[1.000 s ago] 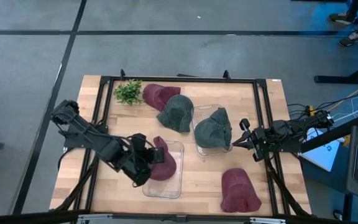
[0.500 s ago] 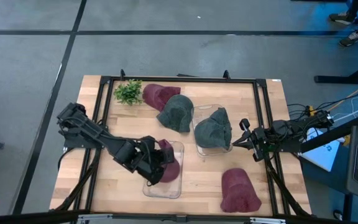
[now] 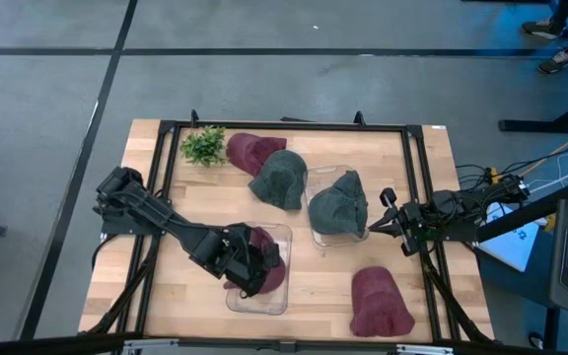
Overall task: Pick & Place hat
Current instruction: Put the bottom left red cap into the left transparent bin
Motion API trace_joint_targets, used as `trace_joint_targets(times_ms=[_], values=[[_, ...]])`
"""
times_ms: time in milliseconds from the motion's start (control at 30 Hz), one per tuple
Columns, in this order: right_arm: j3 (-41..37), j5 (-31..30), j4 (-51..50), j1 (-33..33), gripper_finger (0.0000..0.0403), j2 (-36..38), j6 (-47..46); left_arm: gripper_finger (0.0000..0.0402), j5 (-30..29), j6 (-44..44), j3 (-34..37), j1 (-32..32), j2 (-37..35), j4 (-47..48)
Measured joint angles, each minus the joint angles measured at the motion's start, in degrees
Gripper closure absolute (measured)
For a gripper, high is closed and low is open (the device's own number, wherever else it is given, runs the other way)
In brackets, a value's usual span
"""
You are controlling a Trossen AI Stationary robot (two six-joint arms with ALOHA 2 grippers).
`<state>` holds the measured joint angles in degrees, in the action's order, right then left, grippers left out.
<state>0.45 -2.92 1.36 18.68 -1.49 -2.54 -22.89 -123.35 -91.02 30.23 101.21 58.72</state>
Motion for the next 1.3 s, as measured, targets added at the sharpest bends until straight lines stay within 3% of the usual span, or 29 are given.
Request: trace_joint_targets(times_ms=[467,833,1067,1300], values=[[0.00,0.00,-0.02,-0.01,0.0377,0.01,0.01,0.0363,1.75,0.70,0.02,0.90,0.52,2.95],[0.00,0.00,0.00,-0.01,0.0377,0.00,-0.01,0.0283,3.43,5.74,0.02,1.56,0.49,2.90],[0.00,-0.02,0.00,-0.01,0.0377,0.01,0.00,0.0241,3.53,18.26,0.02,1.05,-1.63,1.14],[0.00,0.02,0.01,0.00,0.0377,0.01,0.02,0.0233,3.73,32.47,0.02,-0.95,-5.86,1.39]])
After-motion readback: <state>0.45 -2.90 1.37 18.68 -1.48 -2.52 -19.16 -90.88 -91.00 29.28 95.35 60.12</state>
